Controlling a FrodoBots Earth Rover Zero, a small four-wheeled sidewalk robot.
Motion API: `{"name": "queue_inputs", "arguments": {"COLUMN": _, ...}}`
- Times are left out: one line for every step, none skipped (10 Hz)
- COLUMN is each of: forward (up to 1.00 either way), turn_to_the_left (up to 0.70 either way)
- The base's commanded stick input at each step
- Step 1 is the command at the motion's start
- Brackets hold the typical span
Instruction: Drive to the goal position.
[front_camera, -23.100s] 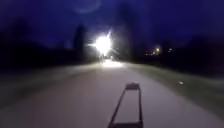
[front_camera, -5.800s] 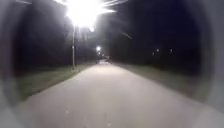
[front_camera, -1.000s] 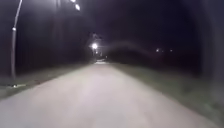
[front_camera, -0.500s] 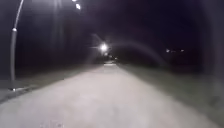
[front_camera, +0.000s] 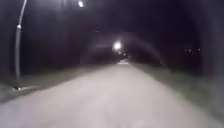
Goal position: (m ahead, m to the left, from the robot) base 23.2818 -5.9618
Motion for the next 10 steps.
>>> {"name": "queue_inputs", "arguments": {"forward": 1.00, "turn_to_the_left": 0.00}}
{"name": "queue_inputs", "arguments": {"forward": 1.00, "turn_to_the_left": 0.00}}
{"name": "queue_inputs", "arguments": {"forward": 1.00, "turn_to_the_left": 0.00}}
{"name": "queue_inputs", "arguments": {"forward": 1.00, "turn_to_the_left": 0.00}}
{"name": "queue_inputs", "arguments": {"forward": 1.00, "turn_to_the_left": 0.00}}
{"name": "queue_inputs", "arguments": {"forward": 1.00, "turn_to_the_left": 0.00}}
{"name": "queue_inputs", "arguments": {"forward": 1.00, "turn_to_the_left": 0.00}}
{"name": "queue_inputs", "arguments": {"forward": 1.00, "turn_to_the_left": 0.00}}
{"name": "queue_inputs", "arguments": {"forward": 1.00, "turn_to_the_left": 0.00}}
{"name": "queue_inputs", "arguments": {"forward": 1.00, "turn_to_the_left": 0.00}}
